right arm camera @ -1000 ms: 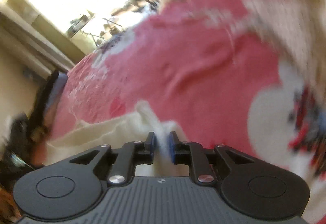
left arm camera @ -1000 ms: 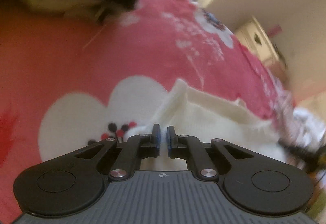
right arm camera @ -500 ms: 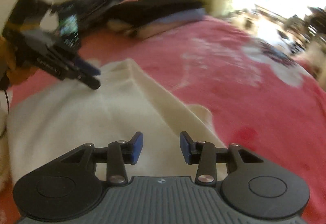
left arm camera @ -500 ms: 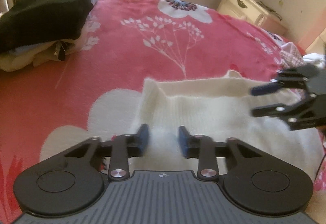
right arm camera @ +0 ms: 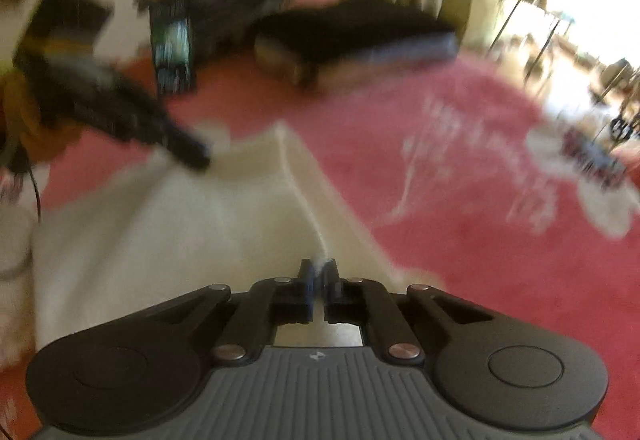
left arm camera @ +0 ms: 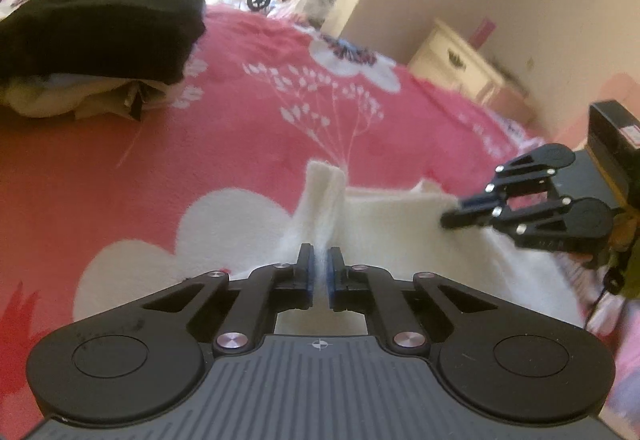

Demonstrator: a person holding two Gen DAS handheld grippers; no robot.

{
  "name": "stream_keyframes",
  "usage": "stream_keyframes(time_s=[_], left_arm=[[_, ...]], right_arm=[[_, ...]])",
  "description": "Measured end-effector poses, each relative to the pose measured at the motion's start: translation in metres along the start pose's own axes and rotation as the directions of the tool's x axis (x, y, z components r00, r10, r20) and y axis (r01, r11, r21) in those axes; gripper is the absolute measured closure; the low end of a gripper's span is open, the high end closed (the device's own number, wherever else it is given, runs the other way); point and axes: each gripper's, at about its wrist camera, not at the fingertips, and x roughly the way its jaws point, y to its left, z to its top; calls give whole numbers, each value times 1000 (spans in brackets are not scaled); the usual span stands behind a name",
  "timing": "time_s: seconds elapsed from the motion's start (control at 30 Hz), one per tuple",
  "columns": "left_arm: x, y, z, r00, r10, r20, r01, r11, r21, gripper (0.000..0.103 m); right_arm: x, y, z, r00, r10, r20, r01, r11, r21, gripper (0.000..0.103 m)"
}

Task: Fold clothes

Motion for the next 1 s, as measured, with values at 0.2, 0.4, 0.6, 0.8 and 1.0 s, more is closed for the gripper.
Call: stream_keyframes(time_s=[0.2, 0.4, 0.6, 0.8, 1.0], left_arm=[[16, 15, 1, 998, -33, -60, 26, 993, -115, 65], [29, 5, 8, 996, -39, -74, 33, 997, -74, 46], [36, -4, 7, 998, 18, -65, -16, 999, 34, 53], [42, -12, 3, 996, 50, -69, -41, 991, 129, 97], [12, 1, 8, 995, 93, 34, -95, 994, 62, 99]], right_arm=[[35, 1, -5, 997, -65, -50, 64, 998, -27, 99], [17, 15, 3, 991, -124, 40, 127, 989, -73, 99], [2, 15, 4, 982, -170, 82, 175, 983, -58, 99], [-11, 20, 11, 975, -192, 115, 202, 976, -82, 99], [26, 16, -1, 972, -223, 75, 230, 968, -101, 99]])
